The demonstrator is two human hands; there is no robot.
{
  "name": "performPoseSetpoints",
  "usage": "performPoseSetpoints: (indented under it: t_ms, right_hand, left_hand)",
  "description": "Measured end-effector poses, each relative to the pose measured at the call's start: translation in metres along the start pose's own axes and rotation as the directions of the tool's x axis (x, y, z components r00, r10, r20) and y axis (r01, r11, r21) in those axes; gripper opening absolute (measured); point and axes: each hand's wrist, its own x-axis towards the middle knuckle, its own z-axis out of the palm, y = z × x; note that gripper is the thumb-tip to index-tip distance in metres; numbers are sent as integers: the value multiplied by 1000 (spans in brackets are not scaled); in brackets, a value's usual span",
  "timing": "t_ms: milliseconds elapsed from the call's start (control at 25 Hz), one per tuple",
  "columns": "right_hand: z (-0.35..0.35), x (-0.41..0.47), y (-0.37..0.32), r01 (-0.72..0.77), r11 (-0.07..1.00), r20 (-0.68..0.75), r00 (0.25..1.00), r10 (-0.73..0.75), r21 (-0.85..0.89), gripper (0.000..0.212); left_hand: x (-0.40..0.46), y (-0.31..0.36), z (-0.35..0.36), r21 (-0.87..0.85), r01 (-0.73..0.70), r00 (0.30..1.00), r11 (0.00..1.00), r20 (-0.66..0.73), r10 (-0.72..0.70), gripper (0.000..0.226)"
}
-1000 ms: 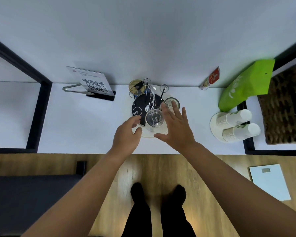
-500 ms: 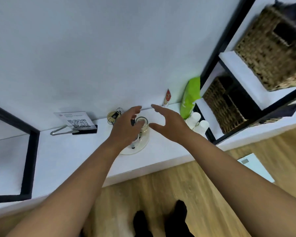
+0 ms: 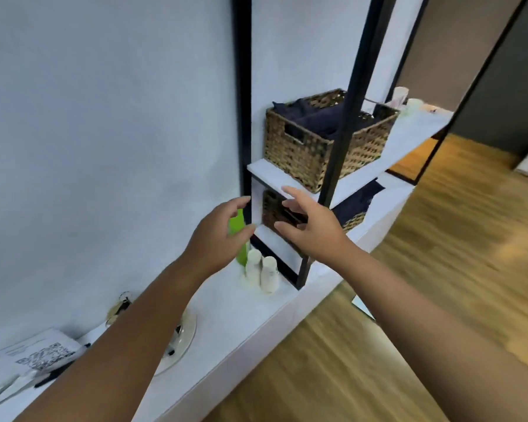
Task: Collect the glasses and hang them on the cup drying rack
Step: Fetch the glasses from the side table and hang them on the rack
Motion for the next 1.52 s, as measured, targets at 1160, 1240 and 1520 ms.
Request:
performPoseSetpoints:
  t_ms: [1160, 1240, 1520]
  right_hand:
    - [-612, -202, 223, -393, 917, -718, 656, 231, -64, 69]
    - [-644, -210, 241, -442, 895, -746, 617, 250, -66, 69]
    - [-753, -232, 287, -609, 790, -875, 415, 250, -63, 72]
  left_hand:
    - [222, 539, 478, -393, -556, 634, 733, 370, 679, 56]
    - [238, 573, 518, -458, -558, 580, 692, 381, 720, 55]
    - [301, 693, 643, -621, -582, 318, 525, 420, 850, 55]
